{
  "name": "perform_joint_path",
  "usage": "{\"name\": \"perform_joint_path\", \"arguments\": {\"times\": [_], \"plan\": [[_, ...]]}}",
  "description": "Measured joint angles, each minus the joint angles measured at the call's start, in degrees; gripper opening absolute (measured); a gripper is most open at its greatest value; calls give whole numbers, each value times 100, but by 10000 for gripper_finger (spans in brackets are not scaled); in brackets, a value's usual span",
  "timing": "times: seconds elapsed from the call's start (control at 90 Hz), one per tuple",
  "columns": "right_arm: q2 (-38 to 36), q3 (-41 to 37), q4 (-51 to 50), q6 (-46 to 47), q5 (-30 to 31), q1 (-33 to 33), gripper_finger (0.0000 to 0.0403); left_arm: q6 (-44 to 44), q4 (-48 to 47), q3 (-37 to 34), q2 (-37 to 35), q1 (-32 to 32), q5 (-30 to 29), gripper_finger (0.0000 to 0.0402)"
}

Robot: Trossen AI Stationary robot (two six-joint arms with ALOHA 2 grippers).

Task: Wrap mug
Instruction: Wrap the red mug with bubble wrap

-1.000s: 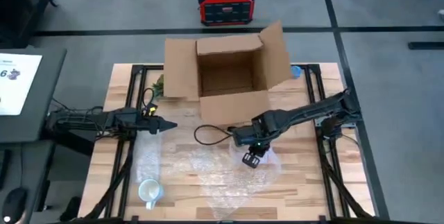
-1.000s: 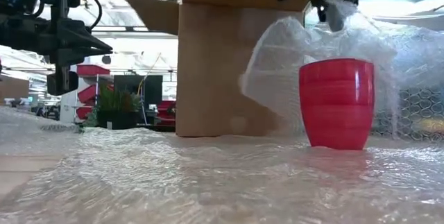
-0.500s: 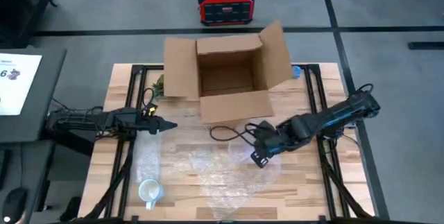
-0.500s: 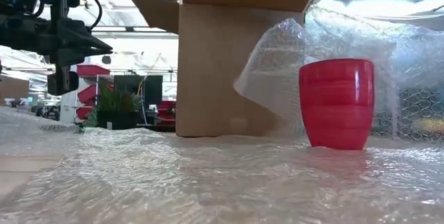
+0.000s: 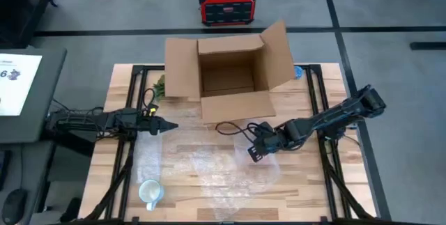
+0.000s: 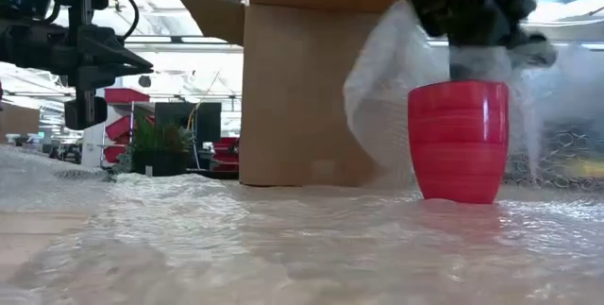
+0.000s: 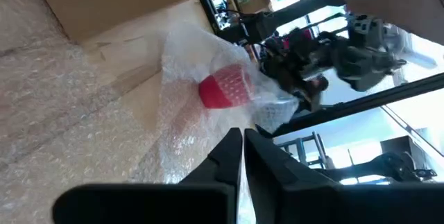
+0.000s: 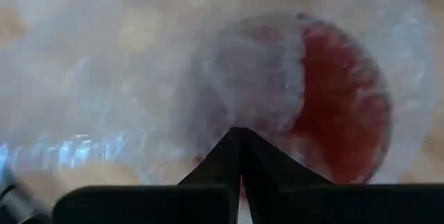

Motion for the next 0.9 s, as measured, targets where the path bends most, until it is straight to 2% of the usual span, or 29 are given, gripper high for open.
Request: {"name": "perform_joint_path", "arguments": {"times": [0.111,0.256,0.422,0.733,0.9], "plan": [[176,-119,-53,-80,-29,-132,0,-3,1,2,0,0,-3,0],[486,-161,177,-408,-366,-236,0,-4,-2,2,0,0,-1,0],[459,-81,201,-513,-721,-276,0,-98,-4,2,0,-1,7,0],[71,962,-1320,-518,-822,-216,0,-94,-7,2,0,0,13,0],[-1,1389,-1302,-624,-837,-214,0,-94,-7,2,0,-1,17,0]]}}
